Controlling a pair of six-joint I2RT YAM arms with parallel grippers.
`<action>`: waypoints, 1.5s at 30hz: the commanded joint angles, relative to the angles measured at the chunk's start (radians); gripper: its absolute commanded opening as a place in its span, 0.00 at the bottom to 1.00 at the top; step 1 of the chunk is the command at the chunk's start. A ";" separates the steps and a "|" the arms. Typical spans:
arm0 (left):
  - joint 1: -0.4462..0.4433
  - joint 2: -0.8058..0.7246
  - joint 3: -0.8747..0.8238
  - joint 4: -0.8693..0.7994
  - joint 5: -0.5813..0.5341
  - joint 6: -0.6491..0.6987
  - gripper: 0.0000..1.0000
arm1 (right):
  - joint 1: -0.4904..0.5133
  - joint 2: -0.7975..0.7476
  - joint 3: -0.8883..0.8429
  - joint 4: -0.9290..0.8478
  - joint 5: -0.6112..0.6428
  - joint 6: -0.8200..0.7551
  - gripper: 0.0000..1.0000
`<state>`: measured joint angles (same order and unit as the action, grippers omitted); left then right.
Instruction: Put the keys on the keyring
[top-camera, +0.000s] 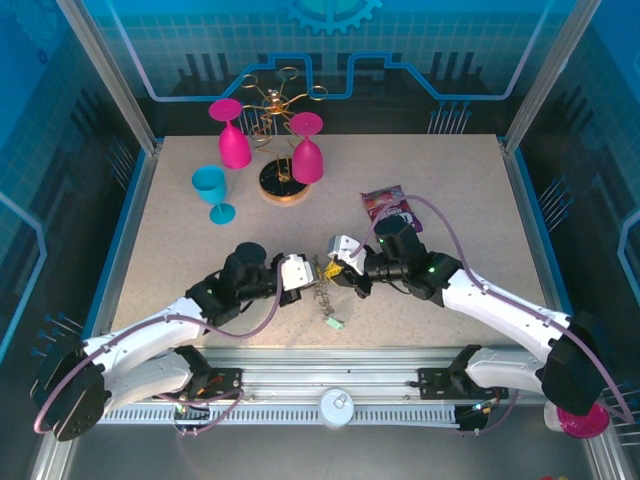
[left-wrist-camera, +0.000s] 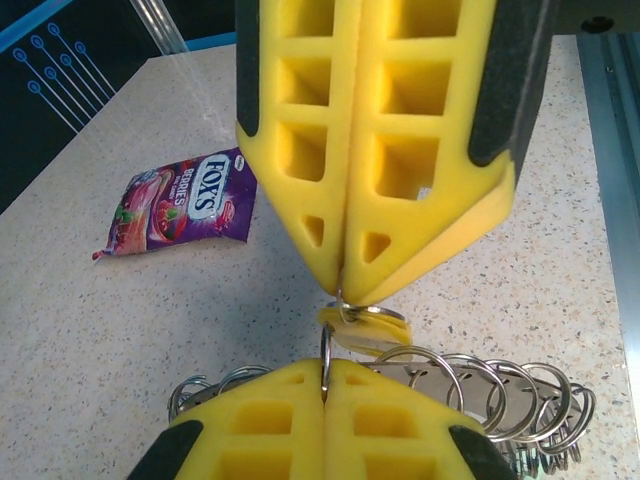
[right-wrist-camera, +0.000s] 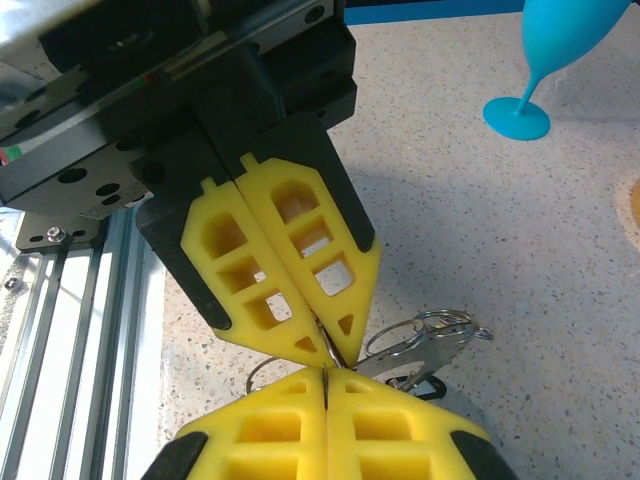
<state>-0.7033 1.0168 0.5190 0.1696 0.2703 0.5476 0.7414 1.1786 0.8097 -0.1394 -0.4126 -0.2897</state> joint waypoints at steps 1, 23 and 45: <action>-0.005 0.003 0.024 0.046 0.032 -0.023 0.00 | 0.015 0.011 0.026 0.014 -0.039 -0.015 0.00; -0.004 -0.004 0.030 0.041 0.048 -0.021 0.00 | 0.017 0.047 0.025 0.099 0.248 0.125 0.00; -0.005 -0.041 -0.026 0.147 -0.026 0.009 0.00 | -0.018 0.047 -0.017 0.165 0.230 0.367 0.03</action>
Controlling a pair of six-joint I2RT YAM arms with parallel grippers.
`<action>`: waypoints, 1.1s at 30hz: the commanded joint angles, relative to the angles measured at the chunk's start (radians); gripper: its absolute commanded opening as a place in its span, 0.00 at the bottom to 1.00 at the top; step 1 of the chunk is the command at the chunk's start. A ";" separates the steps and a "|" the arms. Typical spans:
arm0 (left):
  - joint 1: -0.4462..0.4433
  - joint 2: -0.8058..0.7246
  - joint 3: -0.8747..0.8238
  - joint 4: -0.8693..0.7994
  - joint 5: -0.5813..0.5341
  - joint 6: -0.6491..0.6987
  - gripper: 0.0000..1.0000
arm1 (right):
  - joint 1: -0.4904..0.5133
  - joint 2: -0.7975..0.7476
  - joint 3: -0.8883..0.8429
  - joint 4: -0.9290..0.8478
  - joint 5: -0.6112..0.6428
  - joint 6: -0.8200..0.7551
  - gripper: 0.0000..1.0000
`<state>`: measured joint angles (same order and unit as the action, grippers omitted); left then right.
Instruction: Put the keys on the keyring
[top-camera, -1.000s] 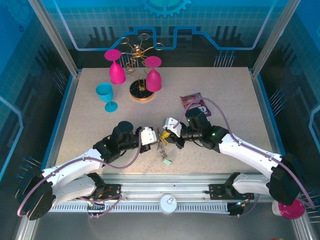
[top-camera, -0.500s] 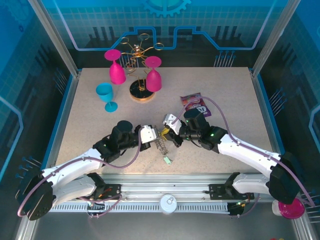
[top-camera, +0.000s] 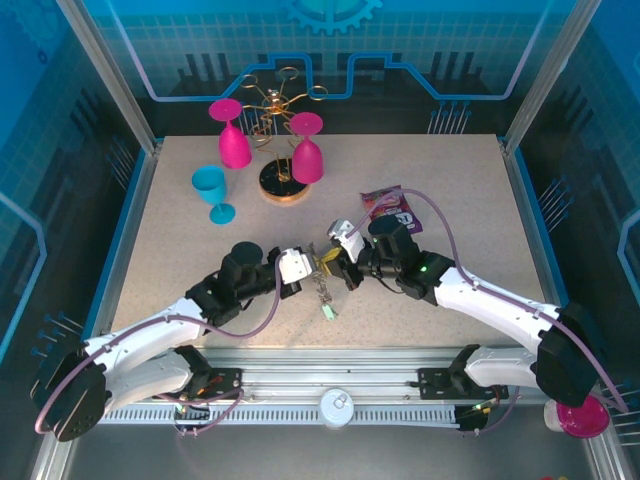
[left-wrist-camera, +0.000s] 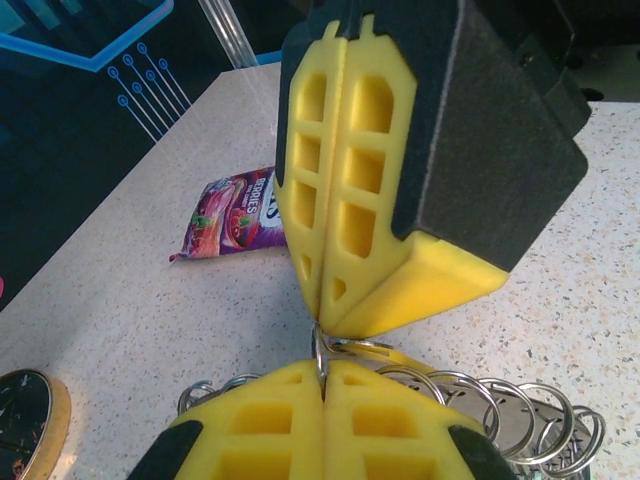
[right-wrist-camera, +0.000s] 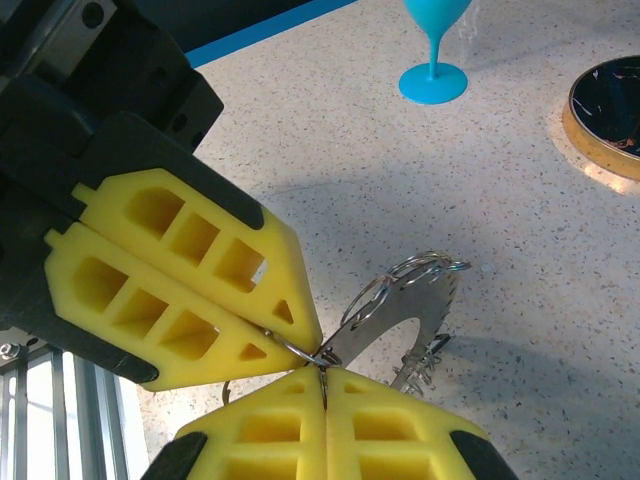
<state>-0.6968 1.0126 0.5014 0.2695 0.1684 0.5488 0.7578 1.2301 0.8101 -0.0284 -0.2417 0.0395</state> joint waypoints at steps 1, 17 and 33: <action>-0.011 -0.037 -0.008 0.044 0.080 0.009 0.00 | -0.035 -0.007 -0.020 0.062 0.052 0.046 0.04; -0.013 -0.043 -0.021 0.059 0.074 0.019 0.00 | -0.090 -0.037 -0.064 0.143 -0.061 0.125 0.13; -0.011 -0.046 -0.055 0.116 0.070 -0.012 0.00 | -0.136 -0.044 -0.108 0.114 -0.177 -0.046 0.17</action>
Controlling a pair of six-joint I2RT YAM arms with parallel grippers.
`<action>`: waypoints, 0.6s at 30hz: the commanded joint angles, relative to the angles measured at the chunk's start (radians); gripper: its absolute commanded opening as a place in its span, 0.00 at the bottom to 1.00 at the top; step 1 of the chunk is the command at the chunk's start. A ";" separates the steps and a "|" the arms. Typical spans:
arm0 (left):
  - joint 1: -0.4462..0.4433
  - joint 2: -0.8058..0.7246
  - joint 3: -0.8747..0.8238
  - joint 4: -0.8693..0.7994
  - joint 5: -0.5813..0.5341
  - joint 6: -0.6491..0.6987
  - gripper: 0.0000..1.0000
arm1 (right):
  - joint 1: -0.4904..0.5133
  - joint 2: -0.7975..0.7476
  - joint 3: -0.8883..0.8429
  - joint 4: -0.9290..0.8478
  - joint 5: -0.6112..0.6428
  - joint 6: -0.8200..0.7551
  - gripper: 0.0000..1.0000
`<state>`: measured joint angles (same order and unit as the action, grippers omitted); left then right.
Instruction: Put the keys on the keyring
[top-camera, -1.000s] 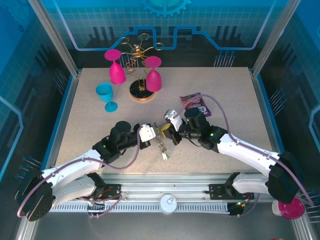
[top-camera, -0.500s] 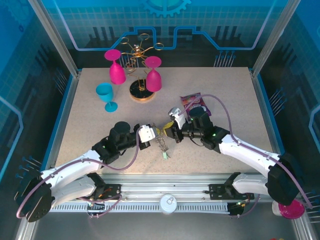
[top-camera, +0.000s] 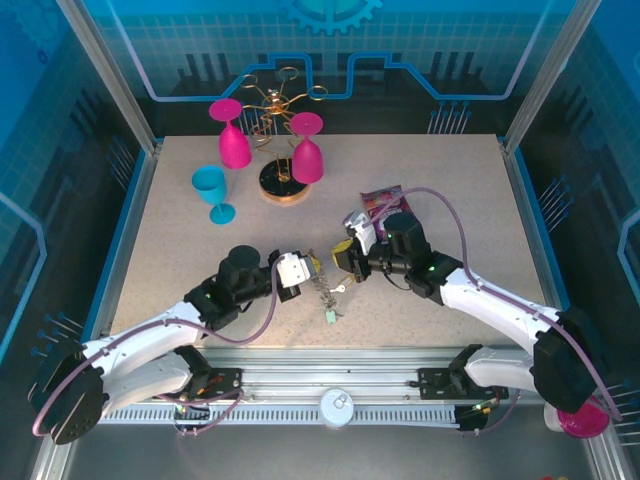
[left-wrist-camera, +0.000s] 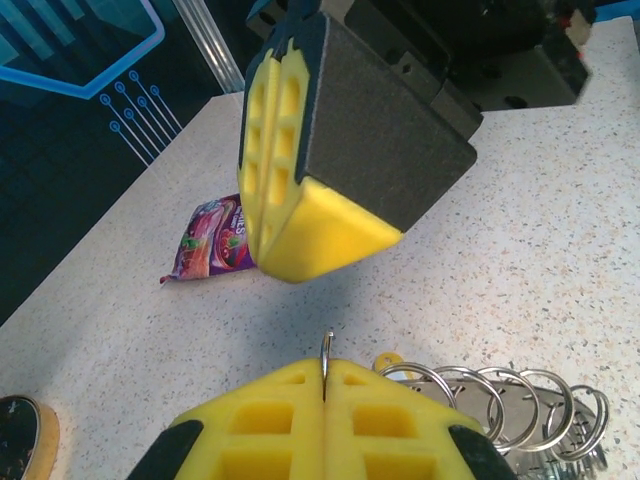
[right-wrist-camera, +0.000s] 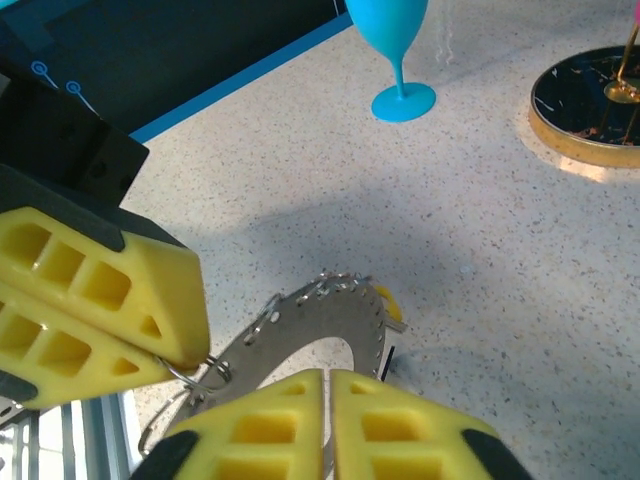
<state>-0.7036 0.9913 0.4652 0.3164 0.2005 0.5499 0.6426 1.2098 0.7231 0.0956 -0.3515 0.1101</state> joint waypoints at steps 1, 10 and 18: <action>-0.005 -0.026 -0.020 0.069 0.049 -0.017 0.00 | -0.028 -0.033 -0.029 -0.012 -0.096 -0.185 0.19; 0.009 -0.037 -0.042 0.119 0.124 -0.060 0.00 | 0.002 -0.057 -0.066 0.036 -0.242 -0.533 0.26; 0.028 -0.040 -0.046 0.141 0.178 -0.087 0.00 | 0.029 -0.001 -0.038 0.074 -0.192 -0.562 0.26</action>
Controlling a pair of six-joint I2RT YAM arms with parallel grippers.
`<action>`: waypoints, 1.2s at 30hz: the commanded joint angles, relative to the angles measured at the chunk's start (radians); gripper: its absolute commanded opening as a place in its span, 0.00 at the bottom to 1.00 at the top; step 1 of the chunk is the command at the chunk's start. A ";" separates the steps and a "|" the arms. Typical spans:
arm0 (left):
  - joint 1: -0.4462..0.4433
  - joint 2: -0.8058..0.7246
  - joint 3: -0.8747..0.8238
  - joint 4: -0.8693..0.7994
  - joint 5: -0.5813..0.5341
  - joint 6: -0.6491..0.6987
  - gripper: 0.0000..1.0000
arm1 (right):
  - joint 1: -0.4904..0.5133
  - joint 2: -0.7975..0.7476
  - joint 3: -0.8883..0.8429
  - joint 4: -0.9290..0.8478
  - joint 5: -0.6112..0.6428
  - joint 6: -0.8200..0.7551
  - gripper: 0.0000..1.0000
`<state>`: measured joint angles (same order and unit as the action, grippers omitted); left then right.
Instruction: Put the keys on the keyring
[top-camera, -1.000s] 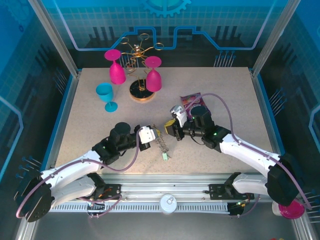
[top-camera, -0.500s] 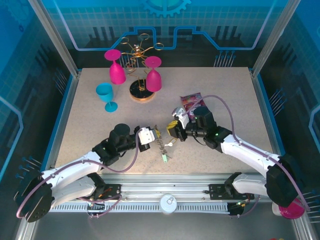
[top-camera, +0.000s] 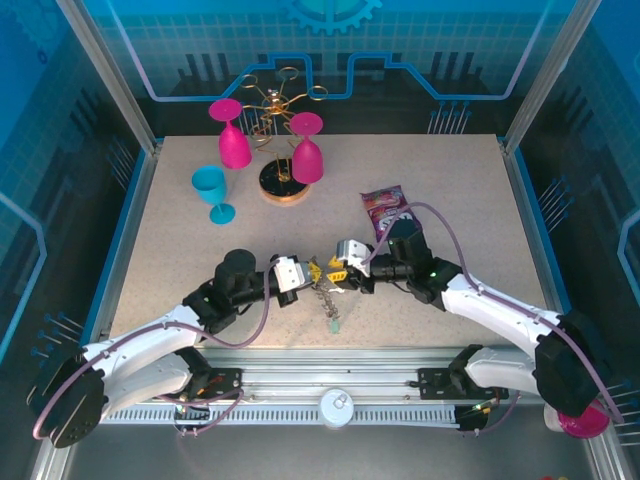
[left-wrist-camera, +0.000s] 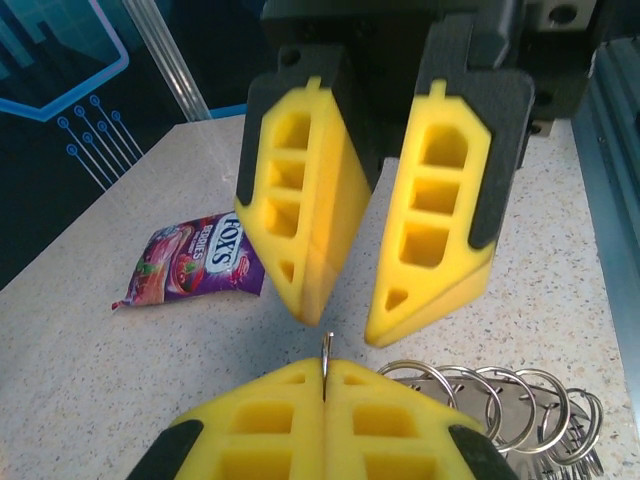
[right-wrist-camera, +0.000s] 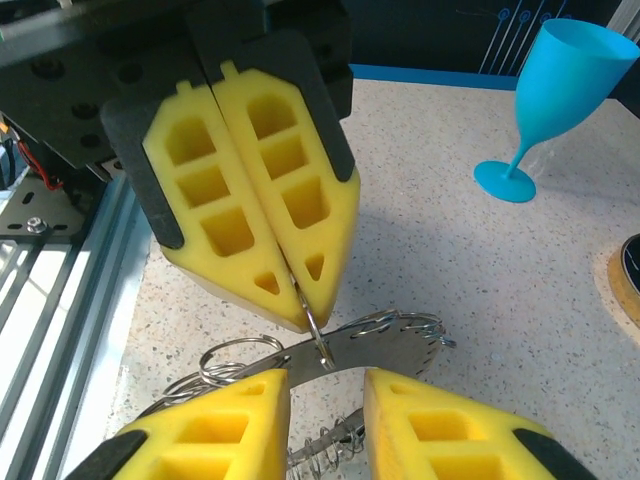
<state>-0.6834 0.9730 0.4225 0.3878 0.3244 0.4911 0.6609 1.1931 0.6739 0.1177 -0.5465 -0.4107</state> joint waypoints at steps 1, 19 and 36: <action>0.009 -0.022 -0.003 0.071 0.056 -0.032 0.00 | 0.012 0.020 0.014 0.057 -0.004 -0.040 0.26; 0.014 -0.023 0.001 0.058 0.061 -0.045 0.00 | 0.024 0.040 0.029 0.094 -0.082 -0.028 0.00; 0.015 0.029 0.159 -0.321 -0.016 0.111 0.17 | 0.120 0.085 0.280 -0.400 0.095 -0.304 0.00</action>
<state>-0.6720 0.9874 0.5465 0.1207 0.3229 0.5636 0.7391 1.2644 0.8856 -0.2028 -0.4488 -0.6388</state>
